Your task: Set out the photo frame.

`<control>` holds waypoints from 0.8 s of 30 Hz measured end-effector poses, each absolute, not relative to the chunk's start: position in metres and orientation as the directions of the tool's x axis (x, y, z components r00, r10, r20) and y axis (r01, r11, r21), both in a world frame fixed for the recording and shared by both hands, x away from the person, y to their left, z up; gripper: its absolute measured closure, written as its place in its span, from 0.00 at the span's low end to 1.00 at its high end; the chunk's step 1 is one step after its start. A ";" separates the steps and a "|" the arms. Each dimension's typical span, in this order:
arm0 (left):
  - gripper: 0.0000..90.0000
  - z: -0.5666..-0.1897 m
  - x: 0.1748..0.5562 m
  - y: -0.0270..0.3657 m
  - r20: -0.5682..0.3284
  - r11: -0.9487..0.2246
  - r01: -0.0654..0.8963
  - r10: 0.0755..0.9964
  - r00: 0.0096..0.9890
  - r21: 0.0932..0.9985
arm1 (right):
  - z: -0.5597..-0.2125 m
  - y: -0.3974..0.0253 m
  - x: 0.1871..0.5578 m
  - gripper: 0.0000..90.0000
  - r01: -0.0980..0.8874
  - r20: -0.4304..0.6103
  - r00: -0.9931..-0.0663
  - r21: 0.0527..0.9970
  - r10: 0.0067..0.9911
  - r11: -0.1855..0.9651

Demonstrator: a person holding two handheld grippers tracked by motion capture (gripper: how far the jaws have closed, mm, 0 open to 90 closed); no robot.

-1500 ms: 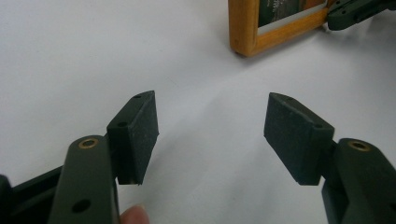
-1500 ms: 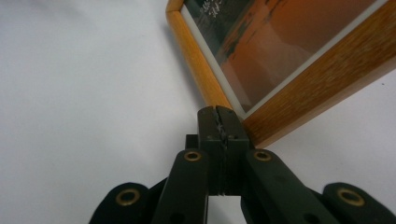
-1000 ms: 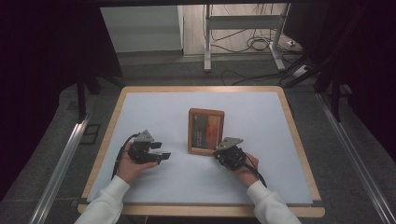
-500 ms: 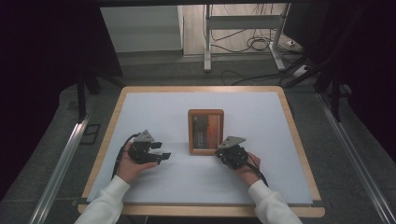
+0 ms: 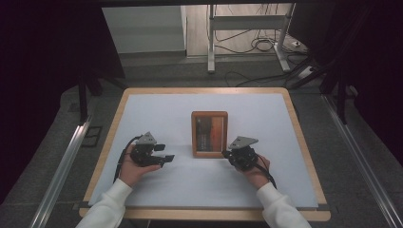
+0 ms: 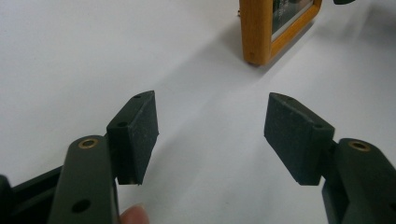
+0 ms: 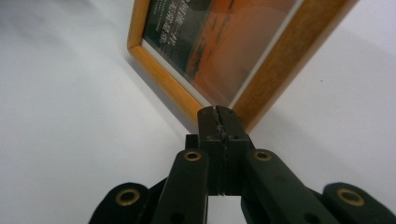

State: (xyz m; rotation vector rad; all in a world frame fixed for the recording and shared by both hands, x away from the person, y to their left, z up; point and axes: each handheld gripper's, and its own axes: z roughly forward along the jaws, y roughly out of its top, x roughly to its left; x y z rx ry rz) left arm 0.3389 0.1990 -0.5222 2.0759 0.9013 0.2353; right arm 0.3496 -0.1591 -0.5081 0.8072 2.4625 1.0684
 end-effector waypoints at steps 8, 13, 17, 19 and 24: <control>0.38 -0.521 0.333 0.203 -0.146 -0.380 0.517 0.682 0.717 0.767 | -0.501 -0.182 0.339 0.98 0.374 -0.066 -0.768 0.761 0.637 0.530; 0.38 -0.520 0.331 0.203 -0.139 -0.382 0.514 0.684 0.716 0.768 | -0.496 -0.209 0.329 0.85 0.395 -0.035 -0.748 0.779 0.663 0.487; 0.38 -0.520 0.330 0.203 -0.139 -0.379 0.514 0.686 0.715 0.770 | -0.499 -0.232 0.320 0.56 0.428 -0.009 -0.704 0.792 0.710 0.435; 0.38 -0.520 0.330 0.203 -0.136 -0.380 0.513 0.688 0.713 0.769 | -0.502 -0.244 0.315 0.49 0.443 -0.001 -0.687 0.792 0.727 0.420; 0.37 -0.520 0.329 0.202 -0.134 -0.378 0.512 0.690 0.711 0.771 | -0.509 -0.272 0.303 0.42 0.475 0.022 -0.648 0.793 0.761 0.382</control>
